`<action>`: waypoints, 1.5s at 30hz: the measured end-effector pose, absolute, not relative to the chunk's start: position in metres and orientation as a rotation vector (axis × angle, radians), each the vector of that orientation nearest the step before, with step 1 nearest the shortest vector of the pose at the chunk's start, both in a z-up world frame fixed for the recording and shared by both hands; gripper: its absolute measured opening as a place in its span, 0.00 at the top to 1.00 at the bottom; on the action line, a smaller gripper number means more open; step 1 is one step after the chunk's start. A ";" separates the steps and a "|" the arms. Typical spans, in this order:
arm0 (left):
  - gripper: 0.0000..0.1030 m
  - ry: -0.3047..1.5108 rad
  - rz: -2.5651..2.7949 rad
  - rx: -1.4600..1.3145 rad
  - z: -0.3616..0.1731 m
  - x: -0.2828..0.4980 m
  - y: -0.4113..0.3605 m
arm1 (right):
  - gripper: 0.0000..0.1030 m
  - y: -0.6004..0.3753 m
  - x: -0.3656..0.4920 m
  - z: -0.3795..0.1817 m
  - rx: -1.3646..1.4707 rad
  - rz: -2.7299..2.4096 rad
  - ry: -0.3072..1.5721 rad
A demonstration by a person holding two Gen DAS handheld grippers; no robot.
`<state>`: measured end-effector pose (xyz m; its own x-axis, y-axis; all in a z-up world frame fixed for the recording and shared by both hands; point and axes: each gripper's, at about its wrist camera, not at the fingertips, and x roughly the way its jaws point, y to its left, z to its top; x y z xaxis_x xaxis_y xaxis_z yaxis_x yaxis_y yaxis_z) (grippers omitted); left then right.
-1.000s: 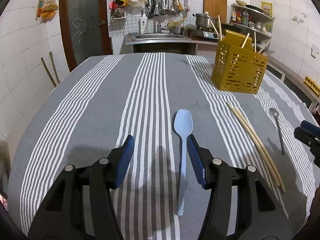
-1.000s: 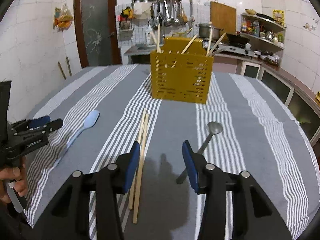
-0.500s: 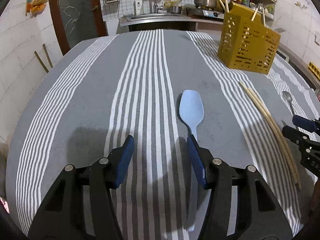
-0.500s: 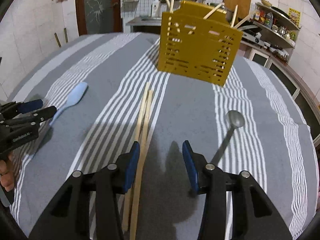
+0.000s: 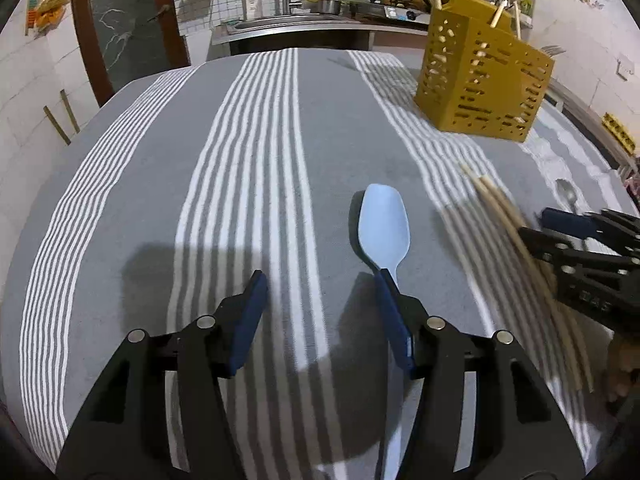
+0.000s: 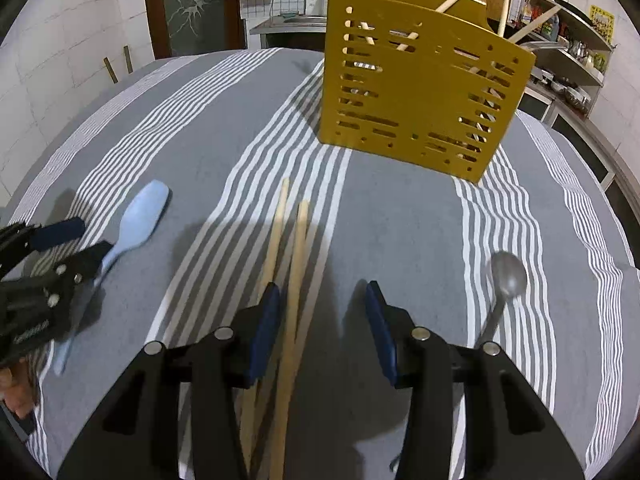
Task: Organize utensils
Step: 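Grasp the light blue spoon with the left tool while the right tool grasps a chopstick, then lift the spoon and chopstick with both tools and carry them over the yellow basket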
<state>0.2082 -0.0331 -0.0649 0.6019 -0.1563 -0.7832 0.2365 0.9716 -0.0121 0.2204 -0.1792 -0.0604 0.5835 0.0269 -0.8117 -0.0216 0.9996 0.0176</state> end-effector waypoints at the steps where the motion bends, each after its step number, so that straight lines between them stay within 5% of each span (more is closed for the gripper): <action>1: 0.47 0.891 -0.226 0.097 -0.063 0.206 -0.033 | 0.57 -0.179 0.222 -0.060 0.010 0.028 0.947; 17: 0.49 0.928 -0.254 0.162 -0.077 0.210 -0.067 | 0.60 -0.177 0.236 -0.067 0.021 0.058 0.956; 21: 0.58 0.938 -0.247 0.189 -0.078 0.223 -0.073 | 0.69 -0.175 0.247 -0.068 0.035 0.080 0.974; 25: 0.70 0.954 -0.259 0.197 -0.077 0.234 -0.077 | 0.94 -0.175 0.259 -0.070 0.063 0.097 0.989; 45: 0.70 0.845 -0.289 0.094 -0.044 0.220 -0.059 | 0.94 -0.195 0.233 -0.029 0.115 0.121 0.860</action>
